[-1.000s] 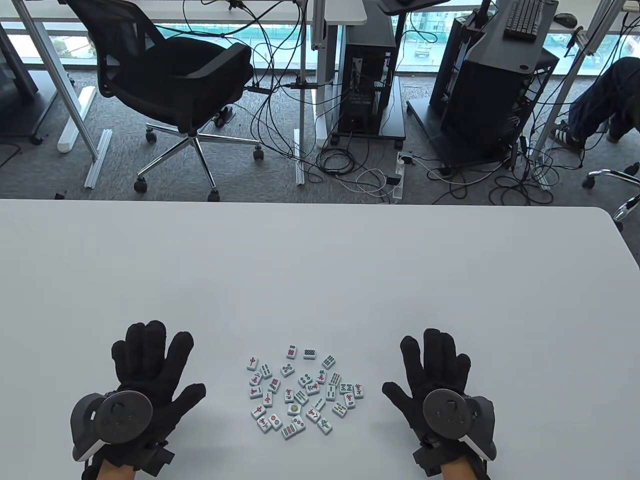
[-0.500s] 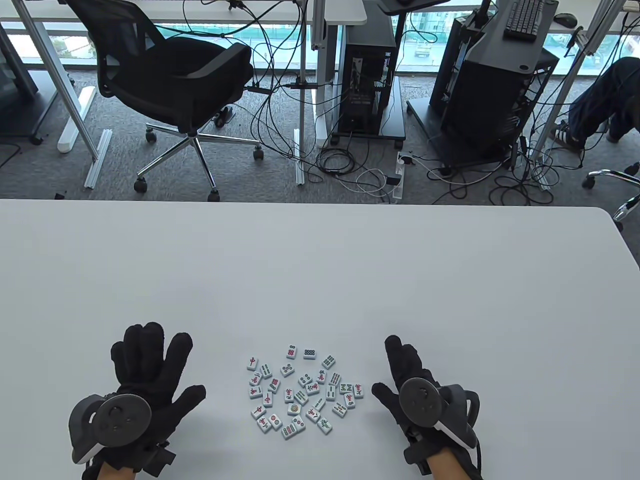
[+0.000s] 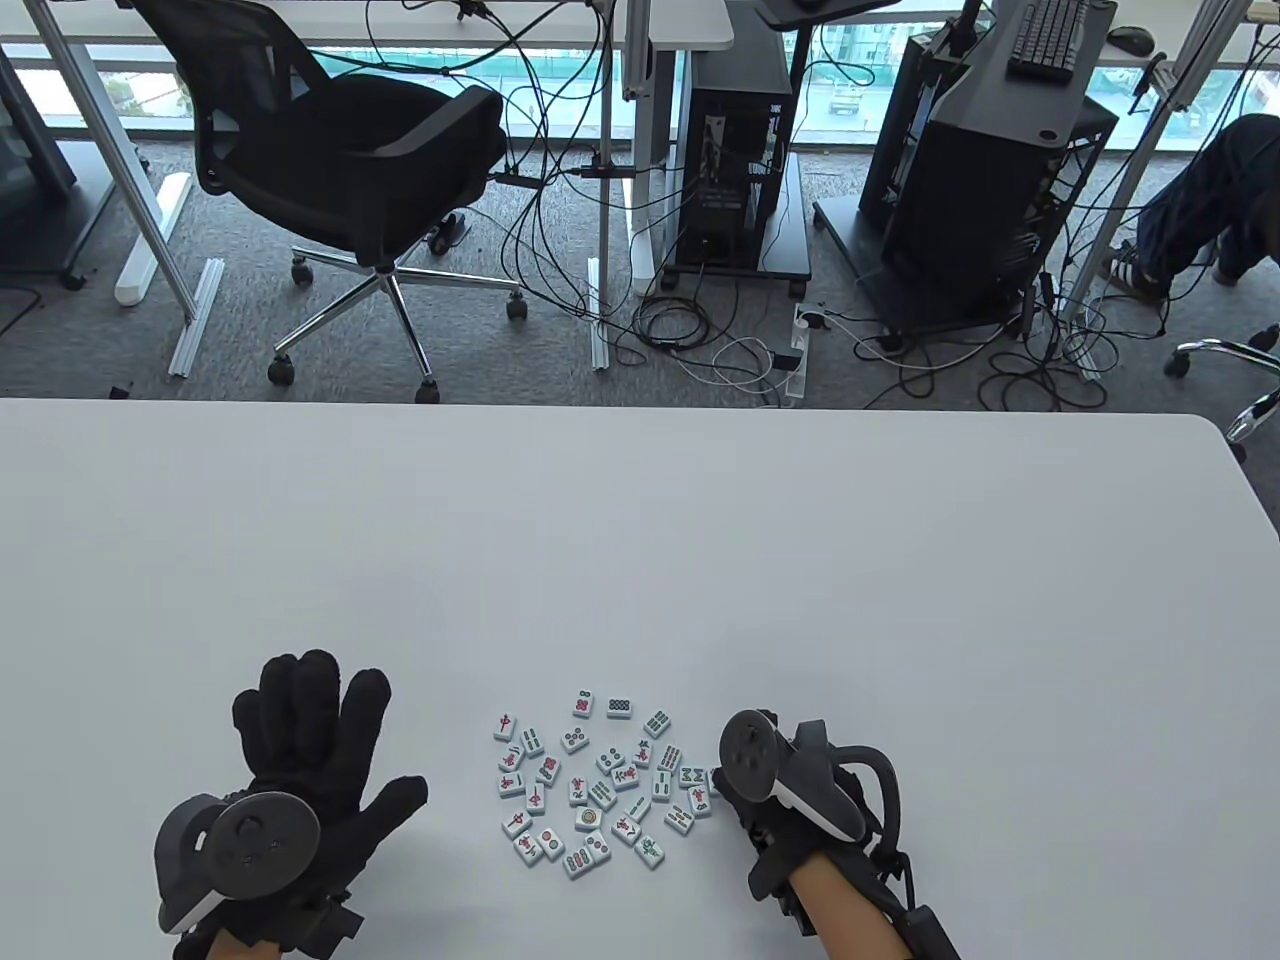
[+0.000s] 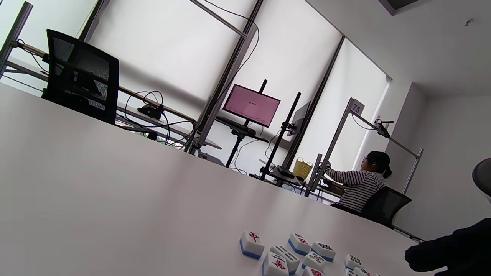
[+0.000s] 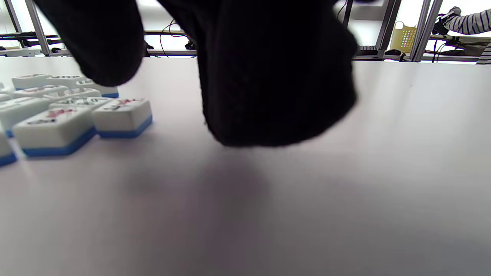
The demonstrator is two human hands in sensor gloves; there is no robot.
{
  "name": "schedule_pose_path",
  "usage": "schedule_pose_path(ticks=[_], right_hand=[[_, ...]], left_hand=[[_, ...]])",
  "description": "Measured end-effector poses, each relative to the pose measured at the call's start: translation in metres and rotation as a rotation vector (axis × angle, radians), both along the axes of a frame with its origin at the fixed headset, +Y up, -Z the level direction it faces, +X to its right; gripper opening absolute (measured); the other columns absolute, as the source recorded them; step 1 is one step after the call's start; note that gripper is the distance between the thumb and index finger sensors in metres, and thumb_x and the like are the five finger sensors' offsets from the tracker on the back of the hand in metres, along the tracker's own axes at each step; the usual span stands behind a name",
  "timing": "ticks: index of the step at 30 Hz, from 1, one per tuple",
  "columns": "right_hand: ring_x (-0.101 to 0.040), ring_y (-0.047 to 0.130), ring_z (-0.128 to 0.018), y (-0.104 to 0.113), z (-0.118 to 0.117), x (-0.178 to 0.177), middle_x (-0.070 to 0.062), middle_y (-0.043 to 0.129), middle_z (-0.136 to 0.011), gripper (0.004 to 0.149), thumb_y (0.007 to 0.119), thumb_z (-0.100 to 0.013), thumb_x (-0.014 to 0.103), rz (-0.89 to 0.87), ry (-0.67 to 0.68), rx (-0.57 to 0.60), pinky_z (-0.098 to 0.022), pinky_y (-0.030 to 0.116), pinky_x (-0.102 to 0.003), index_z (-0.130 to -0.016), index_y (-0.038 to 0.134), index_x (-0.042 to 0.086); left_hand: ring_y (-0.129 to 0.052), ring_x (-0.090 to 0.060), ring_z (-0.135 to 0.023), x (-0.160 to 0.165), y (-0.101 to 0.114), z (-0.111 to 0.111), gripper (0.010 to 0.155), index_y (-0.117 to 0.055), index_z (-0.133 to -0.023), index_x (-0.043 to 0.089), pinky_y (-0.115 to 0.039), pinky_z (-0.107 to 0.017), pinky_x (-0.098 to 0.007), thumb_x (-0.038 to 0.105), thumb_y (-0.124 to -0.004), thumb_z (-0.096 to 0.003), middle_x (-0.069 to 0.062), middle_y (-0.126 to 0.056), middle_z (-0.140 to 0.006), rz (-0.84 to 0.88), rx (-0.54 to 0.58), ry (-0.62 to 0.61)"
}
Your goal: Mahjong suit sorting
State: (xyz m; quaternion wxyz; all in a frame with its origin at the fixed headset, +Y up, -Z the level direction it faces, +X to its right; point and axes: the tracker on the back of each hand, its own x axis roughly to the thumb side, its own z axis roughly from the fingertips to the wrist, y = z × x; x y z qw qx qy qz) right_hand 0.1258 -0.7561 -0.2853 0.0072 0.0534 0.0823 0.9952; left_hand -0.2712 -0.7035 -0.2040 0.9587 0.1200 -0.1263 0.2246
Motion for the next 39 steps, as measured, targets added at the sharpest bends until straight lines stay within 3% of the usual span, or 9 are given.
schedule_pose_path(ticks=[7,11,17,22,29,34,39], right_hand=[[-0.018,0.096,-0.015,-0.006,0.004,-0.006,-0.009,0.098,-0.048,0.068,0.074,-0.049,0.05,0.134,0.01,0.003,-0.002,0.081,-0.021,-0.097,0.065,0.004],[-0.019,0.096,-0.015,-0.001,0.004,-0.005,-0.01,0.098,-0.048,0.068,0.078,-0.047,0.049,0.191,0.011,0.049,-0.003,0.081,-0.022,-0.097,0.066,0.004],[-0.019,0.096,-0.015,0.006,0.0,-0.011,-0.009,0.098,-0.048,0.063,0.078,-0.048,0.044,0.035,0.016,0.027,-0.003,0.081,-0.022,-0.095,0.069,0.003],[-0.018,0.095,-0.015,-0.004,-0.005,-0.018,-0.008,0.098,-0.047,0.059,0.078,-0.048,0.044,0.087,0.014,-0.034,-0.003,0.081,-0.022,-0.091,0.074,0.004],[-0.017,0.092,-0.011,0.0,-0.012,-0.001,-0.008,0.098,-0.045,0.056,0.079,-0.047,0.042,0.022,-0.014,-0.002,-0.003,0.08,-0.022,-0.089,0.076,0.006],[-0.018,0.092,-0.013,-0.003,-0.009,-0.009,-0.008,0.098,-0.048,0.054,0.083,-0.045,0.038,-0.026,0.123,-0.08,-0.005,0.08,-0.024,-0.092,0.077,0.011],[-0.018,0.092,-0.015,-0.004,-0.003,-0.017,-0.006,0.098,-0.05,0.047,0.084,-0.044,0.03,0.173,0.293,0.057,-0.007,0.08,-0.024,-0.09,0.08,0.02]], left_hand=[[0.03,-0.014,-0.1,0.006,-0.004,-0.002,0.086,0.002,-0.105,0.047,0.016,-0.067,-0.052,0.079,-0.051,-0.0452,0.017,0.024,-0.105,-0.026,-0.053,0.006],[0.03,-0.014,-0.1,0.006,-0.005,-0.002,0.085,-0.001,-0.105,0.047,0.015,-0.068,-0.052,0.079,-0.051,-0.045,0.017,0.024,-0.105,-0.02,-0.063,0.0],[0.029,-0.015,-0.101,0.009,-0.005,-0.002,0.085,-0.001,-0.106,0.047,0.016,-0.067,-0.053,0.078,-0.052,-0.0448,0.017,0.024,-0.105,-0.007,-0.057,-0.024],[0.029,-0.015,-0.101,0.01,-0.006,-0.003,0.085,-0.002,-0.106,0.047,0.015,-0.068,-0.053,0.078,-0.052,-0.0448,0.017,0.024,-0.105,-0.019,-0.063,-0.026],[0.029,-0.015,-0.101,0.011,-0.007,-0.005,0.085,-0.003,-0.107,0.047,0.015,-0.068,-0.053,0.078,-0.052,-0.0448,0.017,0.024,-0.105,-0.017,-0.078,-0.033],[0.028,-0.015,-0.102,0.014,-0.009,-0.006,0.086,-0.004,-0.107,0.047,0.015,-0.068,-0.053,0.078,-0.054,-0.0444,0.017,0.023,-0.106,-0.032,-0.079,-0.042],[0.028,-0.014,-0.102,0.014,-0.008,-0.005,0.087,-0.006,-0.107,0.049,0.015,-0.068,-0.053,0.078,-0.058,-0.0434,0.018,0.023,-0.106,-0.016,-0.058,-0.063]])
